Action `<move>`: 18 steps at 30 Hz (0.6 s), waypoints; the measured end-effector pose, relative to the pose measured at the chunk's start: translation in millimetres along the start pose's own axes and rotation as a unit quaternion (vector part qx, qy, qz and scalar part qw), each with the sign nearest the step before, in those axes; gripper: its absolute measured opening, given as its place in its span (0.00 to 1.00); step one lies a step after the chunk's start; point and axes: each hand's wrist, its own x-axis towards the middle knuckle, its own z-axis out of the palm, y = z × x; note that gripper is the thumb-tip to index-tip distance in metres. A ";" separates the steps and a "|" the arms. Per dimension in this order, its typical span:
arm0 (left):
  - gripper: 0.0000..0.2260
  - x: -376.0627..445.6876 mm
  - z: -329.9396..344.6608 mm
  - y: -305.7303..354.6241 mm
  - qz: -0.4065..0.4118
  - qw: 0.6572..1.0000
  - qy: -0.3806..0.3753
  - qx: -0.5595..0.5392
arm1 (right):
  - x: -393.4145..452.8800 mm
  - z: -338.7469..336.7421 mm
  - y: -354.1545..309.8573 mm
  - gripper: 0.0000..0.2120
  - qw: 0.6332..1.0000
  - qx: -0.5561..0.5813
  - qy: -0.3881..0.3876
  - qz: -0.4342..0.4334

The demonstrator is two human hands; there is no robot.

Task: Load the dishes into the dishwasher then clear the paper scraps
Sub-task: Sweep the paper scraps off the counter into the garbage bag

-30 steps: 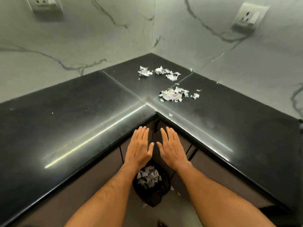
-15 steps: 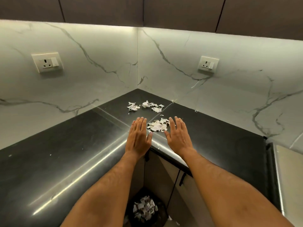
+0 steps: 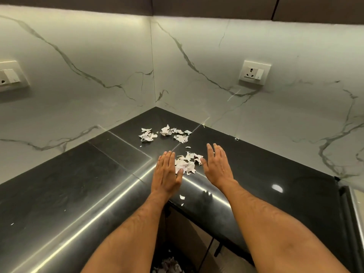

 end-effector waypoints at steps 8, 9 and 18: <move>0.37 48.0 89.4 -19.3 -0.071 0.995 -0.071 0.020 | 74.3 62.6 57.4 0.32 0.996 0.035 -0.071 0.041; 0.38 52.2 98.9 -21.0 -0.088 0.993 -0.080 0.021 | 80.4 69.0 64.4 0.32 0.995 0.044 -0.080 0.051; 0.47 71.6 140.6 -31.5 -0.178 0.968 -0.158 0.079 | 112.9 123.7 91.6 0.35 0.977 0.075 -0.142 0.137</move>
